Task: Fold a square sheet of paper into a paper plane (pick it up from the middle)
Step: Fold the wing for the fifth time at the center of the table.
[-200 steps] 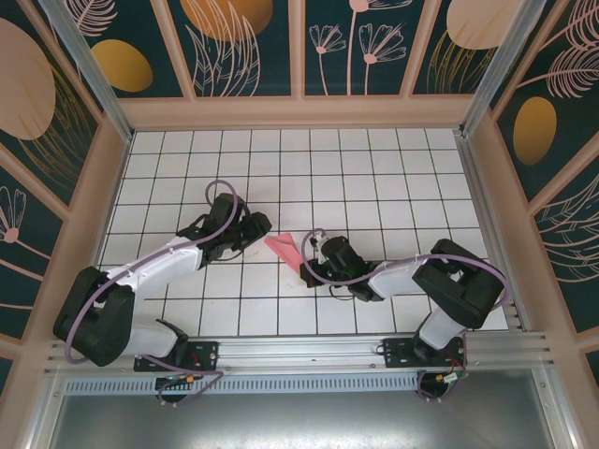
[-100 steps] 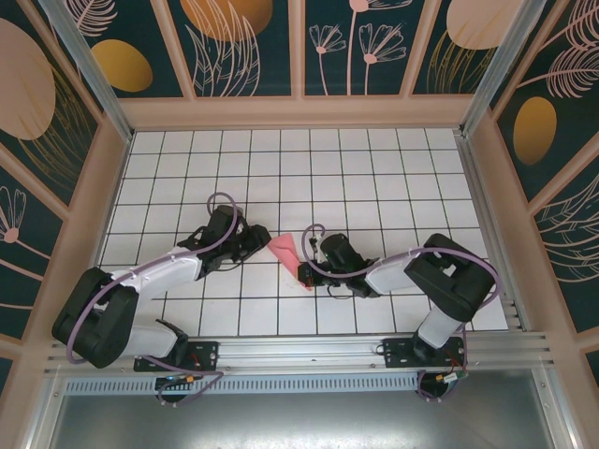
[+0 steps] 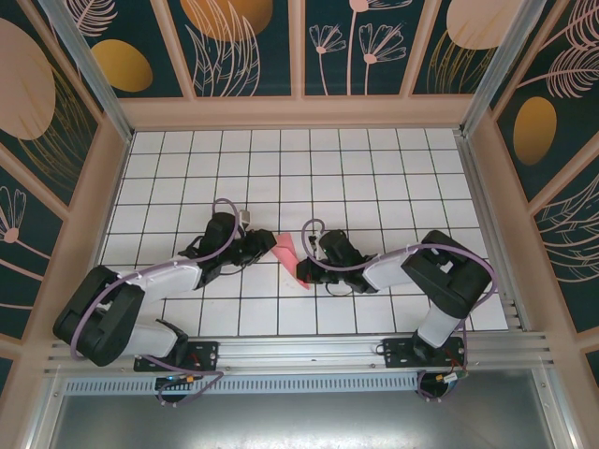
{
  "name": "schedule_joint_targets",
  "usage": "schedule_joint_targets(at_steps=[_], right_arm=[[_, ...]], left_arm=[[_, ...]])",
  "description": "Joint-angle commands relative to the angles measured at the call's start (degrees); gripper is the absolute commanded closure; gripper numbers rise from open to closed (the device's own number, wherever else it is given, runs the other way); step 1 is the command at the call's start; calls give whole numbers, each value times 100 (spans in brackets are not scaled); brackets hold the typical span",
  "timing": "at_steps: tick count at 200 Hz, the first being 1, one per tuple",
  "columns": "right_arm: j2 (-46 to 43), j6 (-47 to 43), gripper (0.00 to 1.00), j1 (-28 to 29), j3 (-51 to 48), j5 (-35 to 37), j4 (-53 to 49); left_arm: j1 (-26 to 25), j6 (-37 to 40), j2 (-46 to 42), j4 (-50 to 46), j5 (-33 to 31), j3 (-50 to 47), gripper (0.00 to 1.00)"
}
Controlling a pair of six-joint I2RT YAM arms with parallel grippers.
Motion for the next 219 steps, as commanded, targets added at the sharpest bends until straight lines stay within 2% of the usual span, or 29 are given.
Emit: schedule_joint_targets(at_steps=[1,83,168,203,219], right_arm=[[287,-125,99,22,166,288,-683],[493,-223,99,261,556,707,-1183],[480,-223,98,269,586,746,-1297],[478,-162,100,268,595,706,-1295],[466,-102,100,256,587,629,-1236]], left_arm=[[-78,-119,156,460,292,20,67],[-443,-182,990,885,372,444,65],[-452,125,1507,858,175,553,64],[-452,268,1075,1023,261,512,57],[-449,454,658,857,77,476,54]])
